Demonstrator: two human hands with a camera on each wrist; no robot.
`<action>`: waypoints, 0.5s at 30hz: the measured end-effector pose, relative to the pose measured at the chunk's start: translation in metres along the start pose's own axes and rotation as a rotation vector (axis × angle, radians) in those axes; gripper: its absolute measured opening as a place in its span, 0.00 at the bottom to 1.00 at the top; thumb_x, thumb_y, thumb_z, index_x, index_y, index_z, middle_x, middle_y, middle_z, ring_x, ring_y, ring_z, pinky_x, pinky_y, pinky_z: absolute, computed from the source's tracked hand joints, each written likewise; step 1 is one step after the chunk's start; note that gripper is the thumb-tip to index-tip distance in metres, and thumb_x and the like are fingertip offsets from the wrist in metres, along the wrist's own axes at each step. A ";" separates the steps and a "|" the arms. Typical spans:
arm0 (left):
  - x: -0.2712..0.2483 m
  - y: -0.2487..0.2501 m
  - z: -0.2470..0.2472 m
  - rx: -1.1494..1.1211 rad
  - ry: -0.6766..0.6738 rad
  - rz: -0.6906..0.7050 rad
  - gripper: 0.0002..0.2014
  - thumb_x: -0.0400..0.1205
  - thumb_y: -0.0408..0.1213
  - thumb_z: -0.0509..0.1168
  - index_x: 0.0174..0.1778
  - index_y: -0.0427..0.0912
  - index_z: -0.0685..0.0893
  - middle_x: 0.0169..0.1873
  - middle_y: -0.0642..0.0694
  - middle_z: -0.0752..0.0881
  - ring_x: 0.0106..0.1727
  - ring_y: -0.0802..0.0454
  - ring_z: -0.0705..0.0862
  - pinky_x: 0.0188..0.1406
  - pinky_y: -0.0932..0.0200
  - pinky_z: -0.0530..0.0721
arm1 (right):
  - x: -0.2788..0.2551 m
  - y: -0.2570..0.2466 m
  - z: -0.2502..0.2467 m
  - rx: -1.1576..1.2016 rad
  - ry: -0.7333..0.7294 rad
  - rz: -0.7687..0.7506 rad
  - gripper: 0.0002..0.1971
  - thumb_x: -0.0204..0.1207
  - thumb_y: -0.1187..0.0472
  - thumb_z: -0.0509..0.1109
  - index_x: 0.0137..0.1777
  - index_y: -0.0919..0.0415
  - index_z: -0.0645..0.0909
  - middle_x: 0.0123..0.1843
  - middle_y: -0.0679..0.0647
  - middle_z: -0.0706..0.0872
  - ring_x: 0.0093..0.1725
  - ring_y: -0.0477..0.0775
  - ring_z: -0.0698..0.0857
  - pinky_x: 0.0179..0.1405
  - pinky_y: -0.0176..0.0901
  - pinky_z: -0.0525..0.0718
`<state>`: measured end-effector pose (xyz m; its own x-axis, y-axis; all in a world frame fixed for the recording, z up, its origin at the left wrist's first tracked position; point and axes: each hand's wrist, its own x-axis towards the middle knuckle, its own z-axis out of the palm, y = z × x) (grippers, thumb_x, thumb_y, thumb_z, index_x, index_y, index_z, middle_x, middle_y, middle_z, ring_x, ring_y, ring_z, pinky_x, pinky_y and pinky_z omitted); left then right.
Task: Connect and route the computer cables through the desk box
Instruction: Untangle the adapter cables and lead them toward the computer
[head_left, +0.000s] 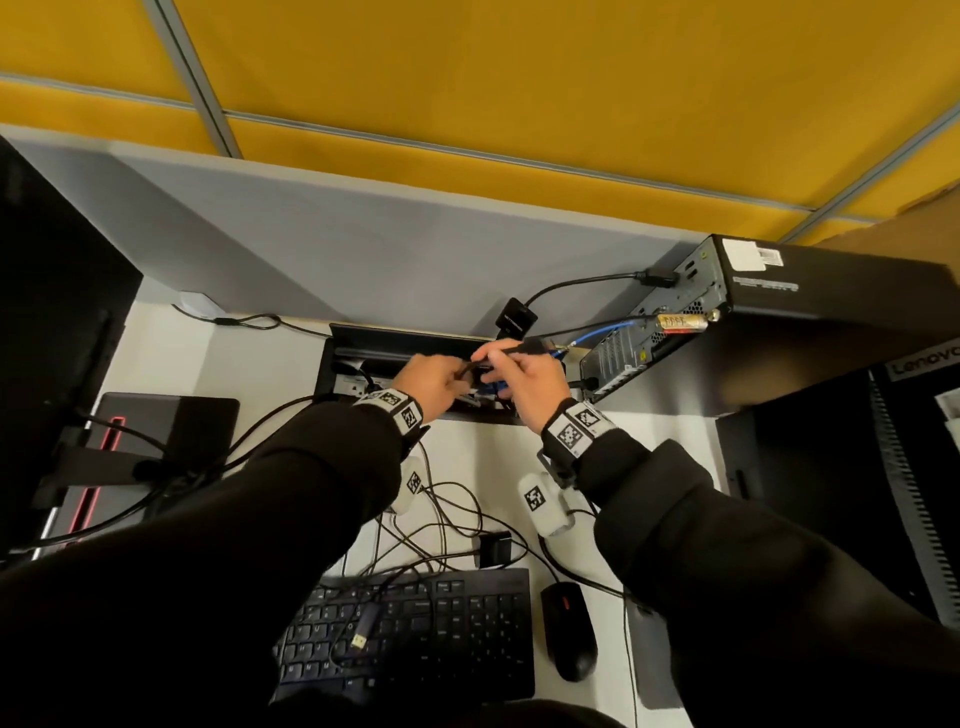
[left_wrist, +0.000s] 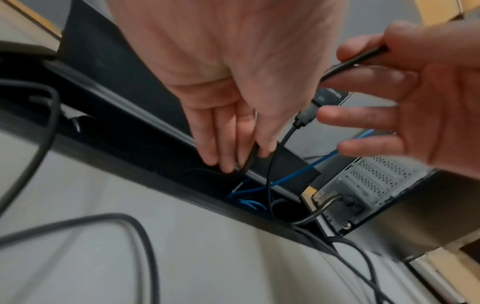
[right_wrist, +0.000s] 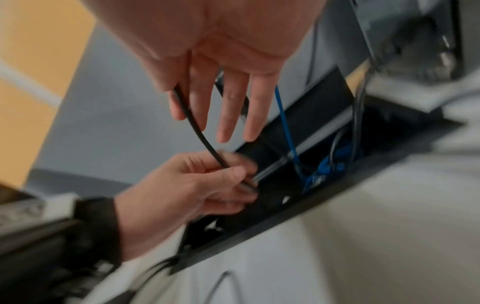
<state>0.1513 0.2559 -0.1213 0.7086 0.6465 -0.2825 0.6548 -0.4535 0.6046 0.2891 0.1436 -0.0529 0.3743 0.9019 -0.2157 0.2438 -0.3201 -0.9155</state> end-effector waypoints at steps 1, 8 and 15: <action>0.004 -0.003 0.002 0.075 -0.028 -0.036 0.10 0.87 0.46 0.65 0.52 0.45 0.88 0.36 0.48 0.84 0.44 0.43 0.87 0.46 0.53 0.83 | 0.003 0.002 -0.003 -0.083 0.019 -0.025 0.13 0.89 0.57 0.62 0.53 0.55 0.90 0.52 0.48 0.91 0.49 0.48 0.91 0.44 0.36 0.85; 0.011 -0.017 0.036 0.301 -0.184 -0.058 0.21 0.88 0.60 0.53 0.70 0.60 0.82 0.62 0.39 0.79 0.65 0.38 0.79 0.66 0.40 0.79 | 0.011 0.023 -0.002 -0.447 -0.076 -0.127 0.16 0.87 0.48 0.60 0.51 0.49 0.90 0.48 0.47 0.92 0.48 0.51 0.90 0.57 0.53 0.86; 0.014 -0.017 0.039 0.405 -0.173 0.019 0.20 0.92 0.52 0.49 0.60 0.50 0.86 0.52 0.42 0.89 0.55 0.41 0.87 0.57 0.43 0.85 | 0.010 0.045 -0.006 -0.322 -0.069 -0.148 0.13 0.87 0.49 0.60 0.56 0.45 0.88 0.51 0.46 0.91 0.46 0.46 0.90 0.55 0.53 0.88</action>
<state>0.1601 0.2482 -0.1647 0.7326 0.5391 -0.4155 0.6670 -0.6904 0.2803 0.3095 0.1366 -0.0946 0.2552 0.9593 -0.1209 0.5644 -0.2494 -0.7869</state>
